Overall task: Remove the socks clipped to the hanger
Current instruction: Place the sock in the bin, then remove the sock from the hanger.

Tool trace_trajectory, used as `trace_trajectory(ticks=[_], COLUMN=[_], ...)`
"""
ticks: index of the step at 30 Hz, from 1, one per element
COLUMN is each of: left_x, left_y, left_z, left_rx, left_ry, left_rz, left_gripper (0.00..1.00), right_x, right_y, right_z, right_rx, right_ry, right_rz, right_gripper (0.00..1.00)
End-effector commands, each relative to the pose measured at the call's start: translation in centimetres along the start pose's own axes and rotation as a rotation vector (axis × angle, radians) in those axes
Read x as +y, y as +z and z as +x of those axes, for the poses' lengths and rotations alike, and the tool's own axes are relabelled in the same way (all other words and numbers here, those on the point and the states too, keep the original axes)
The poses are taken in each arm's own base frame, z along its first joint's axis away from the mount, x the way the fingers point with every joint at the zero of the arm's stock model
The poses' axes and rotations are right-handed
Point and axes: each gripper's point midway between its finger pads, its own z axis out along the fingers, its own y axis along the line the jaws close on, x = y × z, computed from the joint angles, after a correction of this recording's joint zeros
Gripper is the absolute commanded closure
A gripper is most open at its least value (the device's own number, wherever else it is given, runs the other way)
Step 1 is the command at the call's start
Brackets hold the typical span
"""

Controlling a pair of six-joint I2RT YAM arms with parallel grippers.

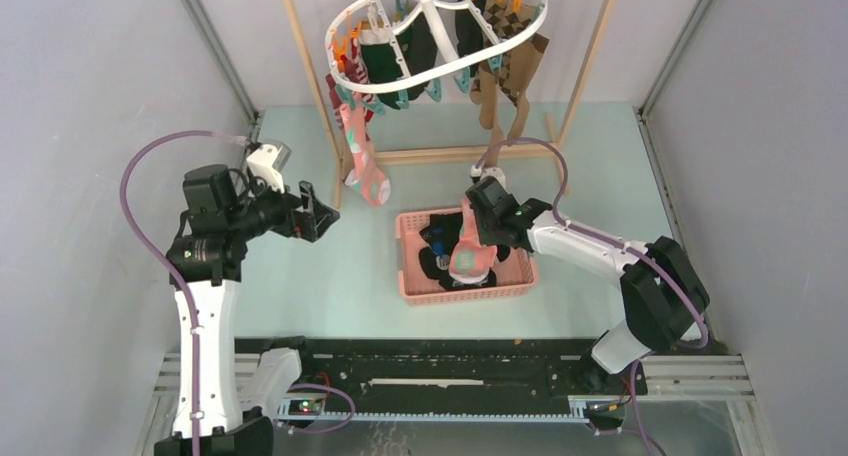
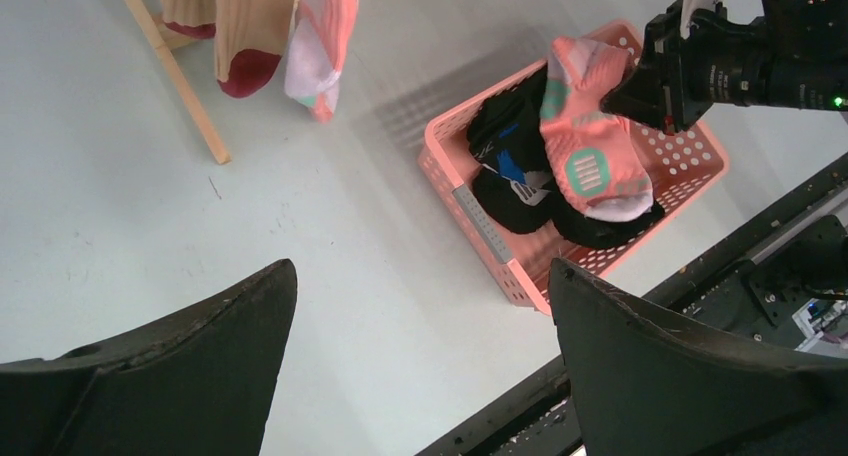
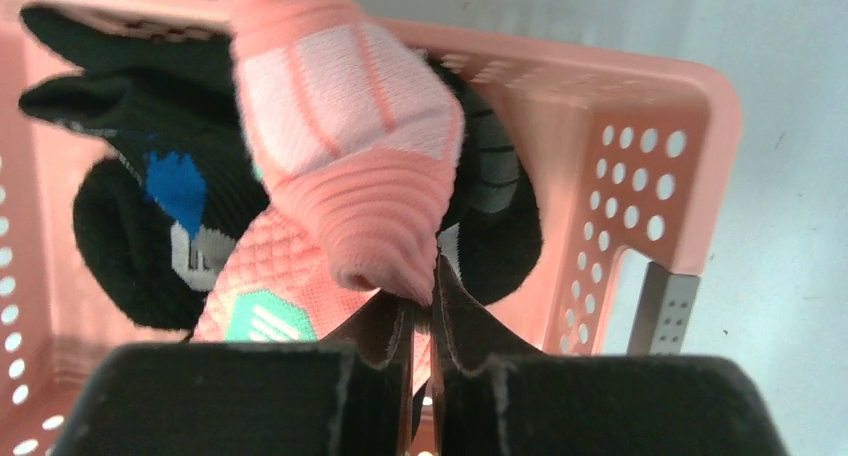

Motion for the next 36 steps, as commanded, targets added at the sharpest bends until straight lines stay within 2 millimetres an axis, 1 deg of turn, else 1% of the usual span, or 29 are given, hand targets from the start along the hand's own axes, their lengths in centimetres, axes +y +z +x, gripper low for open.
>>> trace_trajectory(ticks=[1, 3, 4, 5, 7, 9, 11, 13, 14, 15, 16, 18, 20, 21, 22, 23, 24, 25, 26, 28, 30, 34, 36], left_x=[0.4, 0.5, 0.7, 0.7, 0.8, 1.0, 1.3, 1.7, 1.9, 1.9, 2.0, 2.3, 2.4, 2.4, 2.4, 2.4, 2.4, 2.4, 2.3, 2.1, 1.8, 1.6, 1.5], left_y=[0.1, 0.3, 0.3, 0.4, 0.5, 0.4, 0.3, 0.2, 0.2, 0.1, 0.1, 0.1, 0.1, 0.0, -0.1, -0.3, -0.5, -0.6, -0.8, -1.1, -1.3, -1.6, -1.7], left_z=[1.0, 1.0, 1.0, 0.9, 0.7, 0.4, 0.0, -0.3, -0.4, -0.6, -0.6, -0.6, -0.6, -0.5, -0.5, -0.5, -0.6, -0.7, -0.8, -0.9, -0.8, -0.9, -1.0], left_rx=[0.012, 0.012, 0.011, 0.007, 0.002, -0.003, -0.011, -0.019, -0.022, -0.025, -0.026, -0.024, -0.02, -0.018, -0.017, -0.016, -0.018, -0.02, -0.022, -0.023, -0.016, -0.013, -0.013], left_ry=[0.018, 0.018, 0.014, 0.01, 0.0, -0.01, -0.019, -0.035, -0.046, -0.059, -0.072, -0.095, -0.107, -0.11, -0.109, -0.109, -0.106, -0.105, -0.107, -0.109, -0.108, -0.095, -0.088], left_rz=[-0.009, -0.011, -0.013, -0.012, -0.01, -0.009, -0.017, -0.022, -0.024, -0.016, -0.014, -0.014, -0.018, -0.022, -0.025, -0.031, -0.035, -0.038, -0.039, -0.036, -0.026, -0.021, -0.019], left_gripper=[0.0, 0.0, 0.0, 0.0, 0.0, 0.0, 0.0, 0.0, 0.0, 0.0, 0.0, 0.0, 0.0, 0.0, 0.0, 0.0, 0.0, 0.0, 0.0, 0.0, 0.0, 0.0, 0.0], right_x=[1.1, 1.3, 1.3, 1.3, 1.4, 1.7, 2.2, 3.9, 5.3, 7.1, 8.8, 12.6, 16.5, 18.5, 20.0, 21.3, 22.3, 22.9, 23.4, 23.7, 23.5, 22.5, 22.4], right_y=[-1.5, -2.4, -3.0, -3.7, -5.5, -8.0, -10.4, -12.7, -13.9, -14.8, -15.3, -15.9, -16.1, -15.2, -14.8, -15.0, -14.4, -13.0, -12.8, -11.0, -9.6, -7.2, -5.8], right_z=[1.3, 1.8, 1.7, 1.2, -0.6, -3.2, -5.7, -8.0, -9.3, -10.5, -11.2, -12.9, -14.3, -14.7, -15.5, -17.1, -18.0, -18.4, -19.9, -21.6, -23.2, -25.4, -25.7], right_rx=[0.019, 0.008, -0.009, -0.037, -0.119, -0.23, -0.334, -0.425, -0.468, -0.511, -0.537, -0.582, -0.63, -0.643, -0.667, -0.707, -0.72, -0.715, -0.735, -0.754, -0.801, -0.855, -0.849], right_ry=[-0.119, -0.095, -0.062, -0.024, 0.044, 0.092, 0.11, 0.102, 0.099, 0.097, 0.078, 0.045, -0.002, -0.035, -0.05, -0.046, -0.043, -0.043, -0.019, 0.0, 0.019, 0.045, 0.044], right_rz=[0.014, 0.022, 0.012, 0.001, -0.02, -0.056, -0.058, -0.086, -0.121, -0.169, -0.211, -0.298, -0.366, -0.384, -0.402, -0.416, -0.41, -0.392, -0.384, -0.357, -0.305, -0.222, -0.19], right_gripper=[0.85, 0.73, 0.59, 0.47, 0.29, 0.22, 0.18, 0.15, 0.14, 0.12, 0.11, 0.03, 0.0, 0.0, 0.0, 0.0, 0.0, 0.0, 0.0, 0.0, 0.01, 0.07, 0.11])
